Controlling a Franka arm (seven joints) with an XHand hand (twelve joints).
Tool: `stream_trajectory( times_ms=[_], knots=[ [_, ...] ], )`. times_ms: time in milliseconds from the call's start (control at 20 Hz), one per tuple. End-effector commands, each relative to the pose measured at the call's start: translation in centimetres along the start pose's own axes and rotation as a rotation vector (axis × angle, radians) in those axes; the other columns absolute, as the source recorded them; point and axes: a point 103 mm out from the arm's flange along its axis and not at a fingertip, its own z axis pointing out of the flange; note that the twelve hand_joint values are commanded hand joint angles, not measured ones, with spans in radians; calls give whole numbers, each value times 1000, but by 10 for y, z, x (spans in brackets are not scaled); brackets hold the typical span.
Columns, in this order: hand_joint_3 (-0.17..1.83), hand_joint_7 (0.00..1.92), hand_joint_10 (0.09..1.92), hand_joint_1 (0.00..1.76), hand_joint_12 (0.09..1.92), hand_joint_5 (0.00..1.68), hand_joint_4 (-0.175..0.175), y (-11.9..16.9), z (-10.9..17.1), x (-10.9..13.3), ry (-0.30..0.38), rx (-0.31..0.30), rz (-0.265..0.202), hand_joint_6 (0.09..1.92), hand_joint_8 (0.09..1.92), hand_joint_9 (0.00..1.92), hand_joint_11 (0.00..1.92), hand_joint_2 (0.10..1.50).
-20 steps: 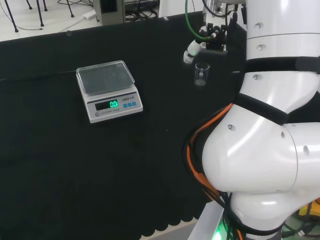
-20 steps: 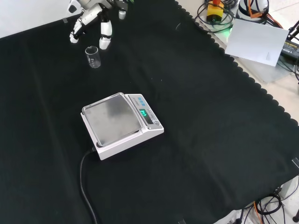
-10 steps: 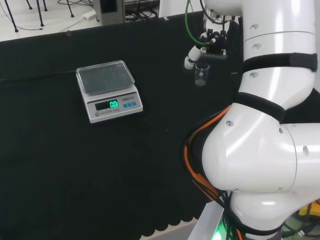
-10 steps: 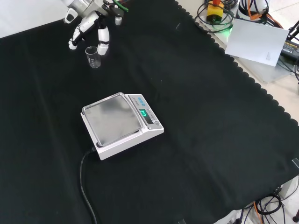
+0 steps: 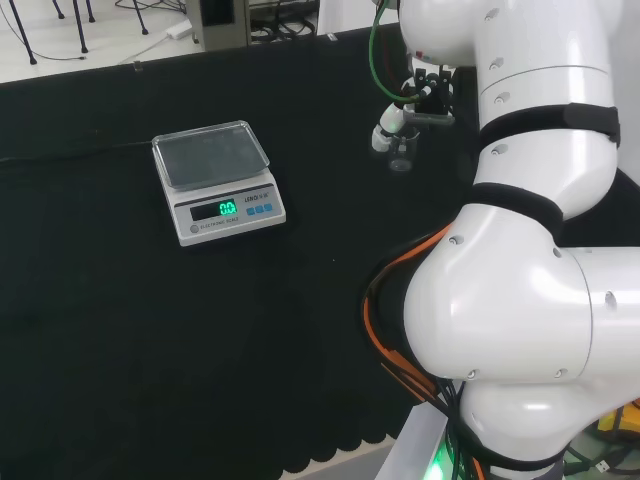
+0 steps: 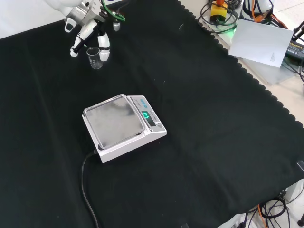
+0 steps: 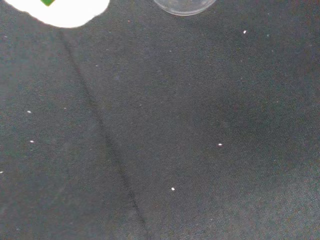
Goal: Pick up the beaker.
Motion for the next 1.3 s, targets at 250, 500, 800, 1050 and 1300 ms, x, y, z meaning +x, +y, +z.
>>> stream_trajectory(
  times_ms=[250, 500, 800, 1050, 1300],
  knots=[
    [682, 63, 853, 1008, 1363, 465, -25, 2, 5, -4, -40, -37, 22, 228, 499, 304, 488, 588],
    [732, 84, 837, 1102, 1276, 513, -62, 7, 8, 0, -56, -77, 20, 800, 770, 489, 674, 594],
    [781, 290, 735, 1240, 999, 604, -163, 8, 6, 4, -40, -156, 17, 959, 858, 840, 1042, 644],
    [317, 591, 907, 1162, 894, 839, -175, 3, -3, 7, -22, -223, -1, 1144, 971, 967, 1106, 992],
    [137, 708, 987, 1141, 904, 876, -175, -3, -15, 10, -39, -235, -20, 1170, 1065, 1000, 1103, 1099]
  ],
)
